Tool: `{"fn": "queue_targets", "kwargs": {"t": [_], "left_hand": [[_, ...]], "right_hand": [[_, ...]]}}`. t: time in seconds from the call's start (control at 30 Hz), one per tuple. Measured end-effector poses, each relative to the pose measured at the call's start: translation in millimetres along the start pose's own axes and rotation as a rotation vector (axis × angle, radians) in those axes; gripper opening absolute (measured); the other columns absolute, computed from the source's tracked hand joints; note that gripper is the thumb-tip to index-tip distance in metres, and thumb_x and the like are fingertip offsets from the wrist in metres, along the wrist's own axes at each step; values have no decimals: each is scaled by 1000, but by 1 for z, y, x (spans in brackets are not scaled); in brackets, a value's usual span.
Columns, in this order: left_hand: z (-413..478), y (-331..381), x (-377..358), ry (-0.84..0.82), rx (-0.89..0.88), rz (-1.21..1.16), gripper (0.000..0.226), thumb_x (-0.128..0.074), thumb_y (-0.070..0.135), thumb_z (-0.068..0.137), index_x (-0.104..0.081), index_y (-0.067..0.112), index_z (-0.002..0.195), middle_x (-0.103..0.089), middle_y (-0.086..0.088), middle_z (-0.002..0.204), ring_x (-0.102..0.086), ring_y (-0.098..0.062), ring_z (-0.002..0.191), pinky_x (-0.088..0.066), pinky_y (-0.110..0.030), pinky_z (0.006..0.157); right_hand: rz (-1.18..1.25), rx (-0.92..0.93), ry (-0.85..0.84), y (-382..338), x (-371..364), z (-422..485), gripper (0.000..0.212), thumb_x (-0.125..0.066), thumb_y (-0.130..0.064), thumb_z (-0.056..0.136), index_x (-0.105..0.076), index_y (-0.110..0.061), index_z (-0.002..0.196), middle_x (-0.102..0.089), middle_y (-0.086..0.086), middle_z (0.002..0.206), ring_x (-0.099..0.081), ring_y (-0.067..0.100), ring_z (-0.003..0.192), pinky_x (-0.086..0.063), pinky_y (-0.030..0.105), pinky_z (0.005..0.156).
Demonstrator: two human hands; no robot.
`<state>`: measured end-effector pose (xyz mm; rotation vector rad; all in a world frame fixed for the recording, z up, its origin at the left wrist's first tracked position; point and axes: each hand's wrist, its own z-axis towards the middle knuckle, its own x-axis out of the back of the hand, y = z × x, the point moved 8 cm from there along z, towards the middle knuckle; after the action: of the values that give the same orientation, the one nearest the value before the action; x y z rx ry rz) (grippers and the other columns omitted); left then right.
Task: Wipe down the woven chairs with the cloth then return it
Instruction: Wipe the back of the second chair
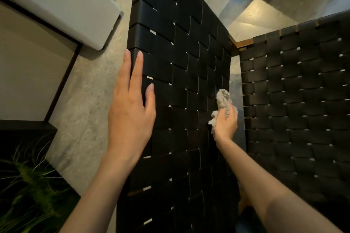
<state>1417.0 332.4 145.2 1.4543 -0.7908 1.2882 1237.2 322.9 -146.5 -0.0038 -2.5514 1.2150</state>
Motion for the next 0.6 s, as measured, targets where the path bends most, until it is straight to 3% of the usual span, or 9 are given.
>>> {"fn": "queue_targets", "kwargs": {"t": [0.1,0.17,0.23,0.37,0.43,0.5,0.6], "left_hand": [[1,0,3,14,29,-44,56,-38,26,101,-14,29,151,-4,12,159,-8,-1,143,-9,5,99],[1,-3,4,19,65,-114,54,-34,25,101,-14,27,151,-9,11,159,-9,2,142,-5,3,104],[1,-7,5,23,109,-191,52,-30,25,102,-13,25,151,-13,10,158,-9,5,142,-4,-1,107],[0,-11,5,26,140,-298,49,-29,22,103,-15,24,150,-17,12,156,-10,11,139,-6,-1,108],[0,-13,4,17,146,-318,49,-28,22,103,-14,26,150,-15,14,156,-7,14,137,-5,-1,108],[1,-13,3,9,138,-328,49,-28,22,103,-13,28,149,-14,14,157,-7,14,138,-6,-2,108],[3,-14,1,7,119,-322,49,-28,22,103,-15,26,150,-13,14,157,-7,13,138,-6,0,106]], "right_hand": [[85,258,-113,-60,-12,-47,41,-44,-15,98,-42,-35,133,-39,-2,148,-34,12,135,-26,22,108],[99,379,-191,-99,-23,-75,43,-45,-15,98,-37,-43,130,-35,-7,150,-27,7,136,-17,5,102],[121,473,-268,-141,-33,-95,44,-45,-16,98,-35,-44,131,-31,-9,152,-22,6,137,-14,1,98],[174,668,-364,-230,-56,-114,41,-44,-23,97,-35,-45,130,-27,-5,154,-16,7,138,-16,34,115],[159,716,-343,-253,-65,-115,42,-46,-25,95,-38,-44,132,-27,-5,155,-17,13,139,-19,45,115],[152,734,-319,-252,-69,-109,45,-48,-27,93,-39,-48,131,-27,-10,153,-19,19,139,-26,34,109],[136,681,-243,-214,-64,-85,45,-50,-24,92,-41,-44,131,-31,-12,151,-23,19,137,-20,12,95]]}}
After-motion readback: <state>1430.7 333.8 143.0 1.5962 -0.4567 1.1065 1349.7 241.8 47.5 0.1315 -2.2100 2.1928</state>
